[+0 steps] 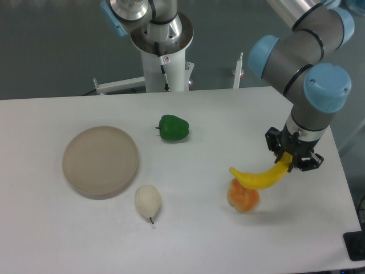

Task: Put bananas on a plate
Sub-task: 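Carry the held yellow banana with the gripper over the beige plate, then lower the banana onto the plate and open the gripper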

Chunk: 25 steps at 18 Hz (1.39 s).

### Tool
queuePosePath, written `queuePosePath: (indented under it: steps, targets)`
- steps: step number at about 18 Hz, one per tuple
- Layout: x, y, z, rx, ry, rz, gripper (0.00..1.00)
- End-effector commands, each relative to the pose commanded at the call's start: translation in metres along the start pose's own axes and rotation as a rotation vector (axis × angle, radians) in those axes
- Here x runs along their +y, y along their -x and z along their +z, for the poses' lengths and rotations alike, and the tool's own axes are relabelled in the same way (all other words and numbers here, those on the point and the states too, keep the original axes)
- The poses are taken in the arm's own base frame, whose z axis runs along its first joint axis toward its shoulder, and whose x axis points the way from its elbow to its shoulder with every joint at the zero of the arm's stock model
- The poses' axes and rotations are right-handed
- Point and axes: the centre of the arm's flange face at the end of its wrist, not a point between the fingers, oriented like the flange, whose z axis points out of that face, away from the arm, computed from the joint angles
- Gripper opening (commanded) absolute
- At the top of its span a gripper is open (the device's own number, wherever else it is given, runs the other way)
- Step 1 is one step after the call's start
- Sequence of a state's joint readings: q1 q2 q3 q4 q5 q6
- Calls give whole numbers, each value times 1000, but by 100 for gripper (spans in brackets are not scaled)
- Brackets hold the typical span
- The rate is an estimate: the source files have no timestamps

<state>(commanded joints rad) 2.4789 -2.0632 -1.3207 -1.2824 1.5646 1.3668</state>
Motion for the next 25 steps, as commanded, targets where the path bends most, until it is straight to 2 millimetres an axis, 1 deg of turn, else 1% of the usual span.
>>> queuePosePath:
  steps: [3,4,5,6,7,8,10,13,15,16,17,18,19,20,21,22,23,24,25]
  targets:
    - [-2,-4,2,9,3,3,0]
    - [-10,-10,1,20,8,6,0]
    - [-17,-15,9,43,13,18,0]
    - [-35,-34,17,68,19,41,0]
    - [-44,-51,16,74,21,53,0]
    - [-54,-70,11,77,22,56,0]
    - [-76,-109,6,85,20,18,0]
    - [-104,-164,-7,89,15,50,0]
    - [-124,-204,-5,99,25,35,0]
    - [-138,-230,-1,107,32,28,0]
    - [-151,-245,0,110,37,24,0]
    - [-168,-262,5,114,43,28,0]
    - [-184,-277,11,117,48,24,0]
    - [-205,-291,27,113,50,22,0]
    - [-225,-311,45,108,49,47,0]
    - [-232,-325,60,110,51,62,0]
    - [-240,-349,79,120,58,96,0]
    - [-241,-369,95,128,66,114,0]
    - [-245,-379,110,125,66,119,1]
